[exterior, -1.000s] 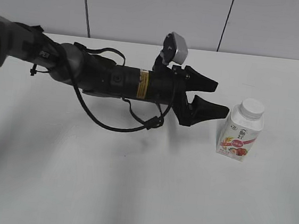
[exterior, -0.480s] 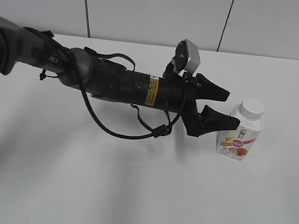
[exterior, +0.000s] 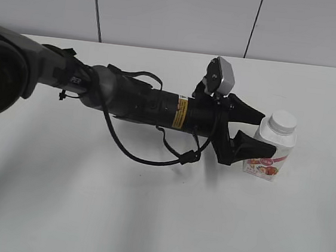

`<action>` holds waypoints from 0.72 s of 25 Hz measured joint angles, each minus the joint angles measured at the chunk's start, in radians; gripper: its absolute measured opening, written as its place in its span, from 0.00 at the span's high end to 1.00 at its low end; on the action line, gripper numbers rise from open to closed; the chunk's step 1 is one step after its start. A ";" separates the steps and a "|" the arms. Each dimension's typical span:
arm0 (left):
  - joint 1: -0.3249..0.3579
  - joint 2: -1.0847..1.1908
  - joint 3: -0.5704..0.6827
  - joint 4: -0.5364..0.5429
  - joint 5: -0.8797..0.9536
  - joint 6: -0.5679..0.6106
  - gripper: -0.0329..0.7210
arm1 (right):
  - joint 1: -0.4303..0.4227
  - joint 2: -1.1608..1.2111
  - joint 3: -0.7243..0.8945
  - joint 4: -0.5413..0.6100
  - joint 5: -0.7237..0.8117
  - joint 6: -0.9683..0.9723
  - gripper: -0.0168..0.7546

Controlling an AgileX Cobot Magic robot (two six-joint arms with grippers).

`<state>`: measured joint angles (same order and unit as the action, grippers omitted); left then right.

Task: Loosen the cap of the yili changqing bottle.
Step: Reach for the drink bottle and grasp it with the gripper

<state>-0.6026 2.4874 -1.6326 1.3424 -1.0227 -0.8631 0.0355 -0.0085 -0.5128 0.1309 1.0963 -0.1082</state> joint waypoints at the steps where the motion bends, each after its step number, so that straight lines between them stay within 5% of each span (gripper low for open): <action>1: 0.000 0.003 0.000 0.000 0.002 0.000 0.21 | 0.000 0.000 0.000 0.000 0.000 0.000 0.32; 18: -0.017 0.009 0.000 -0.054 0.014 0.010 0.25 | 0.000 0.000 0.000 0.000 0.000 0.000 0.32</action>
<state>-0.6193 2.4965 -1.6326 1.2882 -1.0090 -0.8532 0.0355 -0.0085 -0.5128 0.1309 1.0963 -0.1082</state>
